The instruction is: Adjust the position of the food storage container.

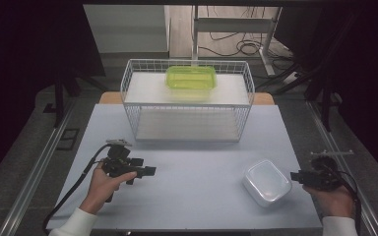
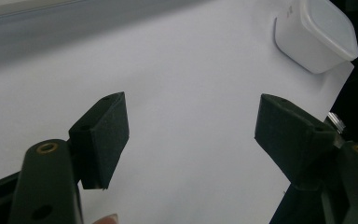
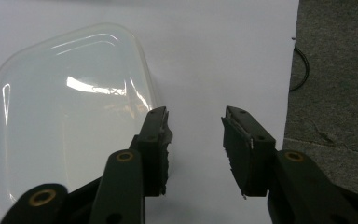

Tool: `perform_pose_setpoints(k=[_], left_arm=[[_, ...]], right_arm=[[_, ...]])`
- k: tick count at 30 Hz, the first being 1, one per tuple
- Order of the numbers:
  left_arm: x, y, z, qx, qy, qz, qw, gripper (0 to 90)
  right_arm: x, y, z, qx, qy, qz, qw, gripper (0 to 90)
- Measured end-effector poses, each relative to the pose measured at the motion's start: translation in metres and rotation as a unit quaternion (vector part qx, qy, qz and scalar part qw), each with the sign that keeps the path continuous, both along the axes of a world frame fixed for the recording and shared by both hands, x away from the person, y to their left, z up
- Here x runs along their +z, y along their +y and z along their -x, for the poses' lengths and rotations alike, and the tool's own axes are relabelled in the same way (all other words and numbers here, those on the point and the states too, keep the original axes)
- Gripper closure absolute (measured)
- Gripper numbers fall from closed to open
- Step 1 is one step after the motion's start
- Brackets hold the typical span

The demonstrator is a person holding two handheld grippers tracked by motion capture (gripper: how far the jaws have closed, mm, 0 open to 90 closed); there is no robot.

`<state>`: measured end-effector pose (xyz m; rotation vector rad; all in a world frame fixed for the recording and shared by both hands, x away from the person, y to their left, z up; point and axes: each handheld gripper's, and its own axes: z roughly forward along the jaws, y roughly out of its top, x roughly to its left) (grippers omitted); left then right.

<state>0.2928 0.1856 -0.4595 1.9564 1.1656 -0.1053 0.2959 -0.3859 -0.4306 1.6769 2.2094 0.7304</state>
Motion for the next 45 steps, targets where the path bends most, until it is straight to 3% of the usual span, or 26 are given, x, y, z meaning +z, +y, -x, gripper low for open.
perform_pose_setpoints(k=[14, 18, 23, 31, 36, 39, 45], left_arm=[[-0.002, -0.001, 0.0, -0.002, 0.003, -0.001, 1.0, 25.2], [-0.002, -0.001, 0.0, -0.004, 0.003, -0.002, 1.0, 25.2], [-0.004, -0.001, -0.001, -0.005, 0.005, -0.004, 1.0, 25.2], [-0.005, -0.003, 0.0, -0.007, 0.008, -0.005, 0.9999, 25.3], [-0.008, -0.004, -0.001, -0.011, 0.011, -0.01, 0.9998, 25.3], [-0.009, -0.005, -0.001, -0.012, 0.014, -0.011, 0.9998, 25.2], [-0.009, -0.004, -0.001, -0.01, 0.015, -0.01, 0.9998, 25.2]], right_arm=[[0.005, 0.004, 0.005, 0.022, -0.004, -0.011, 0.9997, 73.0], [0.009, 0.006, 0.008, 0.033, -0.004, -0.015, 0.9994, 79.1], [0.0, -0.003, 0.006, 0.024, 0.011, -0.012, 0.9996, 88.9], [-0.018, -0.002, -0.002, 0.033, 0.034, -0.001, 0.9989, 89.2], [-0.02, 0.002, -0.009, 0.05, 0.028, 0.0, 0.9983, 89.2], [-0.021, 0.007, -0.022, 0.07, 0.025, 0.004, 0.9972, 89.2], [-0.024, 0.016, -0.028, 0.085, 0.033, 0.011, 0.9957, 89.2]])
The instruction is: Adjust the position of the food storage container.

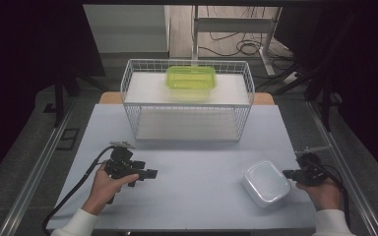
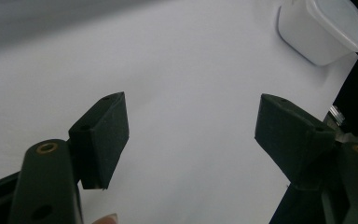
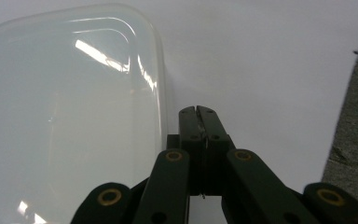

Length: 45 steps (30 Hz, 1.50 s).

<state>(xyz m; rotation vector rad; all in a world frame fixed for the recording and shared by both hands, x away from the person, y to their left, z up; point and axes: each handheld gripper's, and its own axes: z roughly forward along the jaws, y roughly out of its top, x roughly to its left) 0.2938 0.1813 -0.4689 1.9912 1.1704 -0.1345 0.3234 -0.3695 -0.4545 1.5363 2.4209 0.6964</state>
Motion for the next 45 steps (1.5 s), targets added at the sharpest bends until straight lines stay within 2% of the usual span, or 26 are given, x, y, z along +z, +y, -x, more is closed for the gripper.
perform_pose_setpoints(k=[6, 10, 11, 15, 18, 24, 34, 40, 41, 42, 45], left_arm=[[-0.002, -0.002, -0.001, -0.003, 0.003, 0.0, 1.0, 25.2], [-0.002, -0.001, -0.001, -0.002, 0.003, 0.002, 1.0, 25.2], [-0.002, -0.001, -0.001, -0.003, 0.002, 0.001, 1.0, 25.2], [-0.002, 0.0, -0.001, -0.002, 0.001, 0.002, 1.0, 25.2], [-0.001, 0.0, -0.001, -0.002, 0.001, 0.001, 1.0, 25.2], [-0.001, 0.001, -0.001, -0.002, 0.002, -0.001, 1.0, 25.1], [-0.003, 0.0, -0.002, -0.002, 0.004, -0.001, 1.0, 25.1], [-0.003, 0.001, -0.002, -0.002, 0.003, -0.002, 1.0, 25.0], [-0.002, 0.002, -0.001, -0.001, 0.003, 0.0, 1.0, 25.0], [-0.002, 0.002, -0.001, -0.001, 0.003, 0.0, 1.0, 24.9], [-0.002, 0.003, -0.001, 0.0, 0.003, 0.001, 1.0, 24.9]], right_arm=[[0.001, 0.015, -0.006, 0.017, -0.004, 0.008, 0.9998, 89.2], [0.0, 0.031, -0.01, 0.035, -0.001, 0.01, 0.9994, 89.2], [-0.001, 0.04, -0.011, 0.041, -0.001, 0.01, 0.9991, 89.2], [-0.003, 0.054, -0.012, 0.048, 0.002, 0.011, 0.9988, 89.2], [-0.005, 0.072, -0.013, 0.054, 0.009, 0.001, 0.9985, 89.2], [-0.006, 0.09, -0.01, 0.059, 0.007, 0.007, 0.9982, 89.2], [-0.007, 0.104, -0.008, 0.073, 0.003, 0.009, 0.9973, 89.3], [-0.003, 0.102, -0.006, 0.076, -0.004, 0.006, 0.9971, 89.2], [0.003, 0.098, -0.002, 0.073, -0.013, 0.0, 0.9973, 89.2], [0.003, 0.098, -0.002, 0.073, -0.013, 0.0, 0.9973, 89.2], [0.018, 0.088, 0.016, 0.073, -0.029, -0.01, 0.9968, 89.2]])
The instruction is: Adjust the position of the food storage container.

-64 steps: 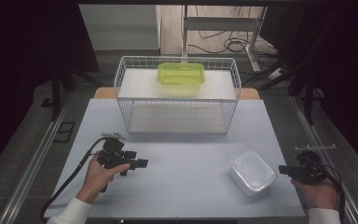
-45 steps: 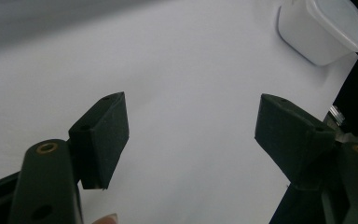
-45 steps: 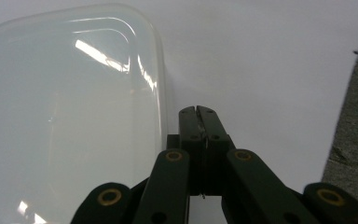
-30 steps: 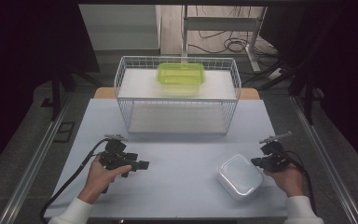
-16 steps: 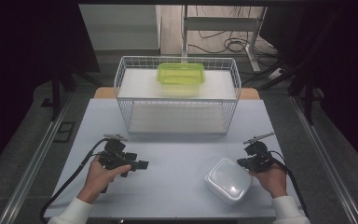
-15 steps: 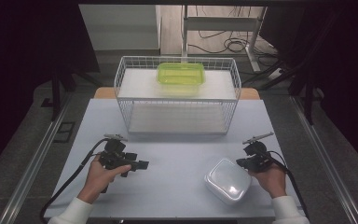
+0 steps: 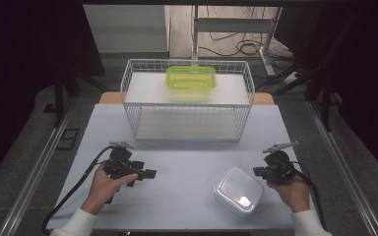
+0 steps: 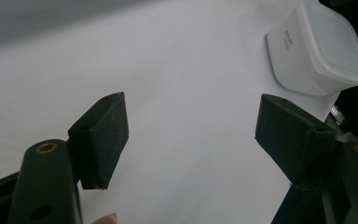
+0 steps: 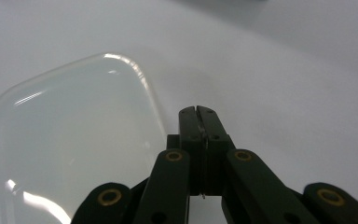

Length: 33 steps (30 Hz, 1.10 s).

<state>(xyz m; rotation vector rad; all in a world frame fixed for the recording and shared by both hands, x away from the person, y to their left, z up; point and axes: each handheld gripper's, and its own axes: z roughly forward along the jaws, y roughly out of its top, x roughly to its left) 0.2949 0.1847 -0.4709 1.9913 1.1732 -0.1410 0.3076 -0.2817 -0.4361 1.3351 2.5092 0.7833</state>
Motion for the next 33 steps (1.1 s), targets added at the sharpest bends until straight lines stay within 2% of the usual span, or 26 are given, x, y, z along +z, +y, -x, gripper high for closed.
perform_pose_setpoints(k=[1, 4, 9, 13, 17, 23, 24, 25, 28, 29, 31, 32, 33], left_arm=[[0.0, 0.0, 0.0, 0.0, 0.0, 0.0, 1.0, 25.0], [0.0, 0.0, -0.001, 0.0, 0.0, 0.001, 1.0, 25.0], [0.0, 0.001, -0.002, 0.002, 0.002, 0.009, 1.0, 25.1], [0.0, 0.001, -0.002, 0.002, 0.002, 0.01, 1.0, 25.1], [0.0, 0.001, -0.001, 0.001, -0.001, 0.007, 1.0, 25.1], [0.001, 0.001, 0.0, 0.004, -0.002, 0.009, 1.0, 25.1], [0.001, 0.001, 0.0, 0.004, -0.001, 0.009, 1.0, 25.1], [0.001, 0.001, 0.0, 0.004, -0.001, 0.009, 1.0, 25.2], [0.001, 0.001, 0.0, 0.003, -0.001, 0.009, 1.0, 25.1], [0.001, 0.001, -0.001, 0.005, -0.002, 0.007, 1.0, 25.1], [0.001, 0.001, -0.001, 0.007, -0.003, 0.006, 1.0, 25.0], [0.001, 0.001, 0.0, 0.007, -0.003, 0.006, 1.0, 25.0], [0.001, 0.001, 0.0, 0.006, -0.002, 0.006, 1.0, 25.0]], right_arm=[[0.0, 0.0, 0.0, 0.0, 0.0, 0.0, 1.0, 89.2], [0.008, 0.003, 0.02, 0.026, -0.001, -0.004, 0.9996, 89.2], [0.019, 0.023, 0.043, 0.073, -0.007, -0.009, 0.9973, 89.2], [0.018, 0.046, 0.059, 0.129, 0.011, -0.019, 0.9914, 89.2], [0.004, 0.064, 0.072, 0.175, 0.043, -0.012, 0.9836, 89.2], [-0.012, 0.072, 0.08, 0.197, 0.073, 0.011, 0.9777, 89.2], [-0.018, 0.073, 0.08, 0.2, 0.081, 0.03, 0.976, 89.2], [-0.018, 0.073, 0.08, 0.2, 0.081, 0.03, 0.976, 89.2], [-0.024, 0.069, 0.077, 0.185, 0.081, 0.068, 0.9771, 89.3], [-0.024, 0.069, 0.077, 0.185, 0.081, 0.068, 0.9771, 89.3], [-0.025, 0.065, 0.074, 0.174, 0.07, 0.091, 0.9779, 89.3], [-0.025, 0.063, 0.072, 0.168, 0.066, 0.095, 0.9791, 89.3], [-0.025, 0.061, 0.07, 0.161, 0.067, 0.089, 0.9806, 89.3]])
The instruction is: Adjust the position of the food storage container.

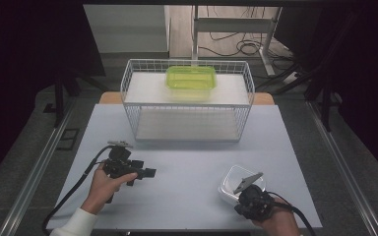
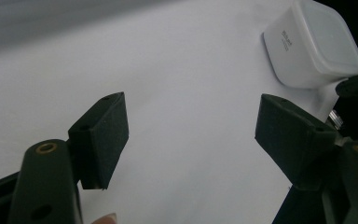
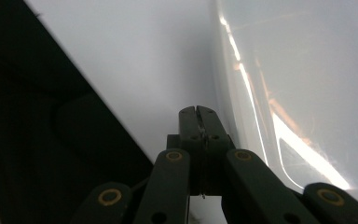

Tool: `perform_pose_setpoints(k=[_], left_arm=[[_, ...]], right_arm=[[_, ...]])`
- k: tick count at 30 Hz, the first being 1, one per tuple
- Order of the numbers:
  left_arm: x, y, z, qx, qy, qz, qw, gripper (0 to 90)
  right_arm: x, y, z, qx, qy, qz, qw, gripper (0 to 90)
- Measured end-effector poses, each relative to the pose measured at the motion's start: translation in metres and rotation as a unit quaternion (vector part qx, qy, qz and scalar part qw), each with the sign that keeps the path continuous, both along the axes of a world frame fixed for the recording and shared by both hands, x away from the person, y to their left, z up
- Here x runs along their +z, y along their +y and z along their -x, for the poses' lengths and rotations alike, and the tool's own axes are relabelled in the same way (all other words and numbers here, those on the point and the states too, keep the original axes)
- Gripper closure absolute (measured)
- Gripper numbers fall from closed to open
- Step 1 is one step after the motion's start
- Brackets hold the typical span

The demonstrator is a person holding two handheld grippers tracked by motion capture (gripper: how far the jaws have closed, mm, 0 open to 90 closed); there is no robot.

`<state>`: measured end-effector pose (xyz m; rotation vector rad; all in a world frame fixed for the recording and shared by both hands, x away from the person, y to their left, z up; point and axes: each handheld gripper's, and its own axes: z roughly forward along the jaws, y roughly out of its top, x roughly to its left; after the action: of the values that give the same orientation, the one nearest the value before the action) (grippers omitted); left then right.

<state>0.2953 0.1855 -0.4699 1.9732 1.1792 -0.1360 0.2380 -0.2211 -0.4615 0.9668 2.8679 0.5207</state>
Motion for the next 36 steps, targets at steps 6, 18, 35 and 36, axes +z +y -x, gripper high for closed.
perform_pose_setpoints(k=[6, 18, 35, 36], left_arm=[[0.0, 0.0, 0.0, 0.003, -0.001, 0.002, 1.0, 25.0], [0.001, 0.0, 0.001, 0.006, -0.001, 0.004, 1.0, 24.8], [-0.001, -0.001, 0.0, 0.007, 0.001, 0.003, 1.0, 24.8], [0.0, -0.001, 0.0, 0.008, 0.0, 0.003, 1.0, 24.8]], right_arm=[[-0.001, -0.011, -0.012, -0.02, -0.01, -0.003, 0.9998, 89.3], [0.006, -0.025, -0.02, -0.038, -0.018, -0.029, 0.9987, 89.3], [0.02, -0.101, -0.057, -0.226, -0.064, -0.025, 0.9716, 89.3], [0.017, -0.099, -0.06, -0.227, -0.061, -0.022, 0.9717, 89.3]])
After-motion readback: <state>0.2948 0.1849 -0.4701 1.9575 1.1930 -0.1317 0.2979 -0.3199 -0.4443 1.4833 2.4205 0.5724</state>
